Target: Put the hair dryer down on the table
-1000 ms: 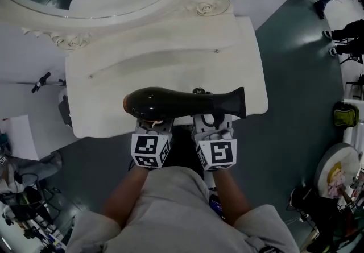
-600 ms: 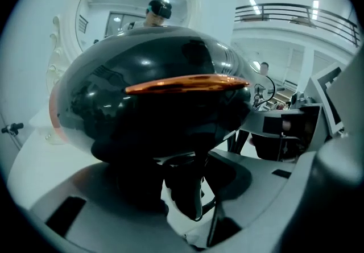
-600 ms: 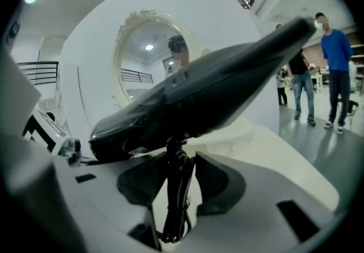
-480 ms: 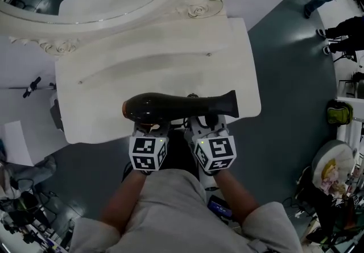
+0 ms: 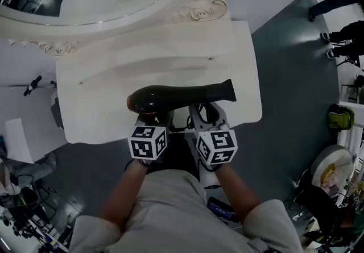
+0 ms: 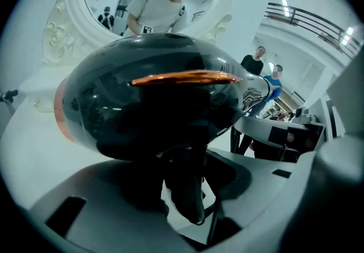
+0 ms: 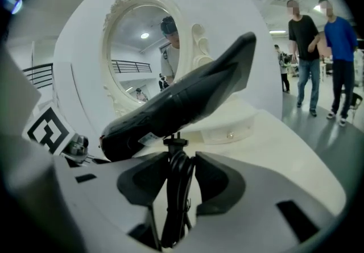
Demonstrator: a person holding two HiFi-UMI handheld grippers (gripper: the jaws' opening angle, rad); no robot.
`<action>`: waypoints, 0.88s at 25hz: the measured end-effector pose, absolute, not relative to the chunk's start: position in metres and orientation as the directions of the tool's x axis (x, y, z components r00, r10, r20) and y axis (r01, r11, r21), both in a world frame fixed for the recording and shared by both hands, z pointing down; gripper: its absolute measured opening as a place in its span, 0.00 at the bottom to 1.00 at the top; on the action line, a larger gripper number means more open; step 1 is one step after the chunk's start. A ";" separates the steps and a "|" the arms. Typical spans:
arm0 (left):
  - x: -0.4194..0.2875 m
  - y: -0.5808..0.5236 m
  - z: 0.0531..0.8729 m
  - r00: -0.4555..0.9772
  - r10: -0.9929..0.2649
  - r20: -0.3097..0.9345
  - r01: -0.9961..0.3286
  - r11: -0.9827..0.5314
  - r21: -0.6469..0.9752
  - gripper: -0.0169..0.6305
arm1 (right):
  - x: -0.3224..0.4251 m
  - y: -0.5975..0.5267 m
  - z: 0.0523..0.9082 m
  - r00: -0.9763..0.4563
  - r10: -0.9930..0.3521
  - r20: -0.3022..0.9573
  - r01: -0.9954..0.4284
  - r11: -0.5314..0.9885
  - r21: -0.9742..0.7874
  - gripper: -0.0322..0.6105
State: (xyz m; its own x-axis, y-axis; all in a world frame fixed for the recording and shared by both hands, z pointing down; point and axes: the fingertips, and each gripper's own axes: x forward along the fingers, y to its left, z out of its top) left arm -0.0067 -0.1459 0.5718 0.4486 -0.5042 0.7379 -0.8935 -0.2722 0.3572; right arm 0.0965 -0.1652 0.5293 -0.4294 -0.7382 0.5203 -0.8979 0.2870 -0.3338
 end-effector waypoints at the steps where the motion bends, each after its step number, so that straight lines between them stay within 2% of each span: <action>1: -0.005 -0.148 0.574 0.454 -0.493 0.742 -0.891 -0.268 0.367 0.32 | 0.099 -0.167 0.532 -0.430 -0.735 0.524 -0.897 0.282 -0.341 0.29; 22: 0.001 -0.169 0.614 0.418 -0.345 0.840 -0.907 -0.209 0.366 0.32 | 0.107 -0.196 0.591 -0.488 -0.620 0.614 -0.854 0.193 -0.484 0.29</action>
